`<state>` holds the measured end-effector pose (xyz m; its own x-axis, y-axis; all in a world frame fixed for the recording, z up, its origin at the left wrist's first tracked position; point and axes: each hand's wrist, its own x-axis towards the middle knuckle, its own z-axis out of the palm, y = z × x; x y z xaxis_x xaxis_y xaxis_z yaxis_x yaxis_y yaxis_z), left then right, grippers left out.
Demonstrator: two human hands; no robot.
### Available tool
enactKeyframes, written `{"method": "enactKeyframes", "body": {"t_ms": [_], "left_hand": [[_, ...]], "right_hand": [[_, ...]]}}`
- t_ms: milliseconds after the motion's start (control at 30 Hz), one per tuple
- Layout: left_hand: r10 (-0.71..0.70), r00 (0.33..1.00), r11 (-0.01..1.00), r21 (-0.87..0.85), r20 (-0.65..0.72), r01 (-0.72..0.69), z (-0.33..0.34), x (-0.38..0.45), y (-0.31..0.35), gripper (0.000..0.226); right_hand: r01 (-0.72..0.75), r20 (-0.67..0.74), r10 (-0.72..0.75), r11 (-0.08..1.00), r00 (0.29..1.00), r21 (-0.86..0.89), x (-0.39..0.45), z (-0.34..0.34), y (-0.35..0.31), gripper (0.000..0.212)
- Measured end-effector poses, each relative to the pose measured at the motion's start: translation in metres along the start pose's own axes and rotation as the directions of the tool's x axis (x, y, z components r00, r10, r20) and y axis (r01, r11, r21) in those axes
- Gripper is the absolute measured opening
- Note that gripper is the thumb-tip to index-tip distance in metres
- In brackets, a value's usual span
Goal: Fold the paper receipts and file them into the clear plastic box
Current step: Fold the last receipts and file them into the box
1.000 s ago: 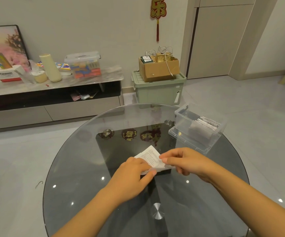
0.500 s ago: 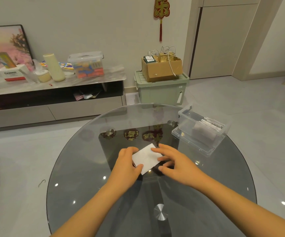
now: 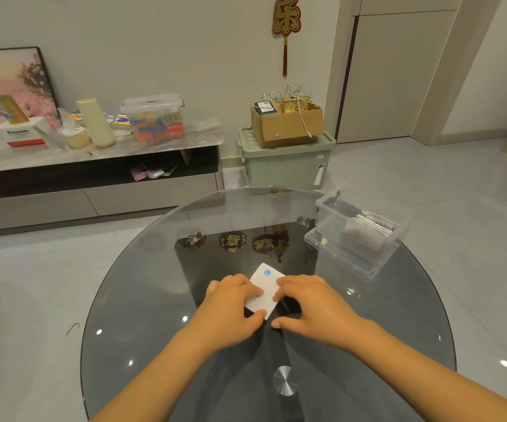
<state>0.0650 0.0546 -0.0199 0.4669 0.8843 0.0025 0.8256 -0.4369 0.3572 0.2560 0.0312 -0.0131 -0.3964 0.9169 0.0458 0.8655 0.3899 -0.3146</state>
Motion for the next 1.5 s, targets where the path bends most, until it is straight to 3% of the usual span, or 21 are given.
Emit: {"method": "enactKeyframes", "body": {"t_ms": [167, 367, 633, 767, 900, 1033, 1167, 1333, 1500], "left_hand": [[0.063, 0.998, 0.993, 0.096, 0.025, -0.066, -0.001, -0.001, 0.004, 0.050], [0.148, 0.988, 0.985, 0.084, 0.049, -0.151, -0.001, 0.001, 0.002, 0.046], [0.236, 0.971, 0.967, 0.098, 0.022, -0.237, -0.004, 0.000, 0.006, 0.032], [0.229, 0.973, 0.973, 0.043, -0.041, -0.227, -0.003, -0.001, 0.007, 0.047], [0.168, 0.982, 0.985, -0.027, -0.089, -0.171, -0.003, -0.001, 0.008, 0.023], [0.031, 0.991, 0.988, -0.143, -0.134, -0.050, 0.001, 0.001, 0.009, 0.018], [-0.070, 0.991, 0.963, -0.266, -0.114, 0.038, 0.008, 0.003, 0.008, 0.035], [-0.084, 0.989, 0.961, -0.274, -0.125, 0.047, 0.013, 0.003, 0.010, 0.046], [0.006, 0.980, 0.984, -0.172, -0.201, -0.042, 0.014, 0.003, 0.009, 0.031]], "right_hand": [[0.059, -0.043, -0.061, 0.998, 0.997, -0.037, 0.003, 0.001, 0.000, 0.021], [0.112, 0.009, -0.112, 0.993, 0.994, -0.040, 0.001, -0.003, 0.004, 0.037], [0.132, -0.018, -0.133, 0.991, 0.991, -0.031, -0.001, -0.001, 0.001, 0.022], [0.067, -0.031, -0.067, 0.998, 0.997, 0.011, -0.002, -0.007, -0.001, 0.021], [-0.015, -0.054, 0.021, 0.993, 0.998, 0.117, -0.003, -0.009, 0.001, 0.012], [-0.082, -0.089, 0.100, 0.978, 0.991, 0.190, -0.001, -0.002, -0.001, 0.009], [-0.136, -0.111, 0.166, 0.962, 0.980, 0.235, 0.003, 0.008, 0.000, 0.027], [-0.136, -0.146, 0.163, 0.974, 0.976, 0.182, 0.004, 0.013, -0.003, 0.050], [-0.124, -0.125, 0.127, 0.992, 0.984, 0.029, 0.005, 0.014, -0.002, 0.038]]}}
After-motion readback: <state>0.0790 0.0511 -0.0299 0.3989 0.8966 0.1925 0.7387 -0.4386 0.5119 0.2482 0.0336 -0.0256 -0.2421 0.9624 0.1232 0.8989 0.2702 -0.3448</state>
